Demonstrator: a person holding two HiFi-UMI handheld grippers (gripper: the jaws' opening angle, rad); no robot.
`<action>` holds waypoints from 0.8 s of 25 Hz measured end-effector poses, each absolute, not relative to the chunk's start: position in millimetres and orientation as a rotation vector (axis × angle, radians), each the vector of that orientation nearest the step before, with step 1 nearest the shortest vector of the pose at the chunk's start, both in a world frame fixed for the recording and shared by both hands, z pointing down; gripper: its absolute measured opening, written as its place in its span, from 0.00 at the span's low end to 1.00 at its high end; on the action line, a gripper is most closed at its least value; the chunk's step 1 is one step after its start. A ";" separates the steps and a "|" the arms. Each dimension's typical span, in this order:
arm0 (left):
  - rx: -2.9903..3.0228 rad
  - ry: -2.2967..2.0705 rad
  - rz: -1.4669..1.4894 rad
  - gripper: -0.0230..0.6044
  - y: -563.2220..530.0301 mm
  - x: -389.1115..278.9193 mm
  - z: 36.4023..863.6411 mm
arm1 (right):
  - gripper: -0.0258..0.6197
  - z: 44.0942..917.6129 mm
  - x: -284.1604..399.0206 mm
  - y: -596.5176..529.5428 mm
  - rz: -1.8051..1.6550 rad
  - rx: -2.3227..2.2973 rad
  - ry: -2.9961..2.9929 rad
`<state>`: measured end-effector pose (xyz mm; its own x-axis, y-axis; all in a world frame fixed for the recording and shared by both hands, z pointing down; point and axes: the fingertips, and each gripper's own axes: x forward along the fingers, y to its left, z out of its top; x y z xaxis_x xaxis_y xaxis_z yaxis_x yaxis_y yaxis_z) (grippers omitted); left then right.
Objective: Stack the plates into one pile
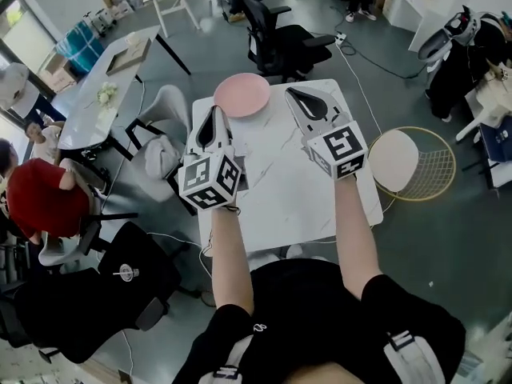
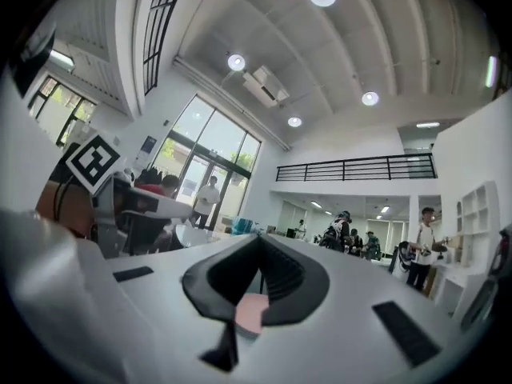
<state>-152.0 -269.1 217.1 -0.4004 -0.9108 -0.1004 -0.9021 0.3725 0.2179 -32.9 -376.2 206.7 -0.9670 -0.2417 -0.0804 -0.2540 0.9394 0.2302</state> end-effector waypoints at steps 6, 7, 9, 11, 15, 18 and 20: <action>1.581 -2.679 -0.155 0.06 -242.3 -129.3 259.5 | 0.05 245.5 14.7 -376.7 0.242 -0.445 3.108; 1.589 -2.663 -0.149 0.06 -243.5 -123.8 267.1 | 0.05 252.9 20.4 -378.0 0.197 -0.470 3.108; 1.610 -2.631 -0.141 0.06 -247.9 -111.6 280.5 | 0.05 271.7 29.2 -380.5 0.108 -0.524 3.119; 1.632 -2.608 -0.101 0.06 -253.7 -98.3 291.7 | 0.05 292.9 36.0 -383.2 0.027 -0.595 3.146; 1.672 -2.566 -0.030 0.06 -268.4 -77.8 306.8 | 0.05 317.2 43.7 -385.3 -0.047 -0.664 3.173; 1.701 -2.547 0.003 0.06 -277.8 -66.9 313.9 | 0.05 321.1 45.6 -385.7 -0.061 -0.653 3.168; 1.716 -2.538 0.021 0.06 -281.5 -62.1 315.2 | 0.05 320.7 46.0 -386.6 -0.060 -0.645 3.166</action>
<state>-62.1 -281.5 315.2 -0.3705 -0.9261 0.0719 -0.9271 0.3734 0.0318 46.0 -386.6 320.7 -0.9166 -0.3885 0.0949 -0.3917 0.9199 -0.0182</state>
